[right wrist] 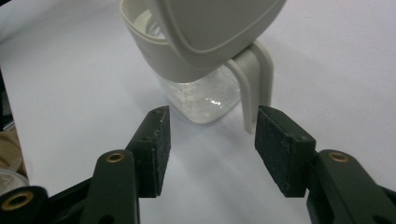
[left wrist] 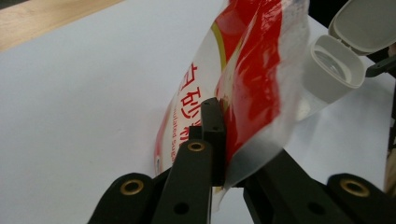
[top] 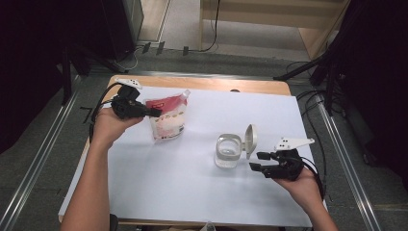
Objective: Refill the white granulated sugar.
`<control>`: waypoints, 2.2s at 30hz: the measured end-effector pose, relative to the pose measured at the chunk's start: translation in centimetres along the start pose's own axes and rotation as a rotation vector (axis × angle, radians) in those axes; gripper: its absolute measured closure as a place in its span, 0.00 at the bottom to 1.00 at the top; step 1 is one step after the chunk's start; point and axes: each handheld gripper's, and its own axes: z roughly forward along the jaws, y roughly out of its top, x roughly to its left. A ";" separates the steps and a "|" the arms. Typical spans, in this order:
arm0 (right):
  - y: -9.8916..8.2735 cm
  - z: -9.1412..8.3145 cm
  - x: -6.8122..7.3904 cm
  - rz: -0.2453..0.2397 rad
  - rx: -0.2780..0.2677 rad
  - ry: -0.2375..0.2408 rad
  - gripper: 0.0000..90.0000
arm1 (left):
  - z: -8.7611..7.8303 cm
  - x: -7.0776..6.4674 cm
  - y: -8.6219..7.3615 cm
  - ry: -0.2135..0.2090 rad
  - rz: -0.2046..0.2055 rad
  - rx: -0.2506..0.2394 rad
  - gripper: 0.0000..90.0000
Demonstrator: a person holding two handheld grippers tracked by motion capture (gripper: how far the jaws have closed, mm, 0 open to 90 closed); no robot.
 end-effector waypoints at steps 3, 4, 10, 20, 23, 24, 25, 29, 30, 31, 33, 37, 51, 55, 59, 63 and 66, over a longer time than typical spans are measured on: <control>0.1 0.2 0.5 -0.013 -0.002 0.024 0.51 | 0.0 -0.4 0.4 -0.013 -0.031 -0.004 1.00; 0.1 0.2 0.5 -0.019 -0.005 0.031 0.51 | -0.1 -0.7 0.6 -0.018 -0.033 -0.008 1.00; 0.2 0.5 1.0 -0.021 0.007 0.055 0.52 | -1.4 -2.3 1.6 -0.036 0.003 -0.042 1.00; 0.8 1.1 3.9 -0.082 -0.011 0.103 0.55 | -2.8 -3.3 1.8 -0.045 -0.005 -0.081 1.00; 1.2 1.6 4.5 -0.095 0.004 0.119 0.55 | -2.8 -3.1 1.5 -0.039 -0.020 -0.069 1.00; 1.4 1.9 4.9 -0.103 -0.004 0.137 0.55 | -2.8 -3.2 1.4 -0.040 -0.019 -0.063 1.00; 1.4 1.9 4.9 -0.103 -0.004 0.137 0.55 | -2.8 -3.2 1.4 -0.040 -0.019 -0.063 1.00; 2.4 2.6 6.5 -0.126 -0.006 0.158 0.55 | -3.1 -3.7 1.4 -0.027 -0.012 -0.078 1.00; 2.6 2.8 6.9 -0.130 -0.002 0.153 0.55 | -3.2 -3.9 1.4 -0.020 -0.017 -0.083 1.00; 2.6 2.8 6.9 -0.130 -0.002 0.153 0.55 | -3.2 -3.9 1.4 -0.020 -0.017 -0.083 1.00; 2.9 3.3 7.3 -0.126 0.001 0.145 0.55 | -3.2 -4.1 1.4 -0.015 -0.016 -0.085 1.00; 3.6 4.2 7.8 -0.128 -0.002 0.147 0.55 | -3.1 -4.6 1.4 -0.013 -0.017 -0.077 1.00; 5.4 8.2 10.1 -0.169 0.003 0.174 0.53 | -2.1 -6.5 1.4 -0.047 -0.009 -0.049 1.00; 5.8 9.3 10.4 -0.136 -0.006 0.180 0.54 | -2.0 -6.9 1.5 -0.049 -0.009 -0.038 1.00; 6.0 10.1 10.7 -0.121 -0.002 0.173 0.52 | -2.3 -7.6 1.8 -0.042 0.004 -0.033 1.00; 6.6 11.8 11.8 -0.134 -0.007 0.136 0.52 | -3.1 -8.4 2.2 -0.039 0.015 -0.040 1.00; 6.7 12.6 12.0 -0.136 -0.009 0.127 0.52 | -3.5 -8.7 2.4 -0.052 0.010 -0.048 1.00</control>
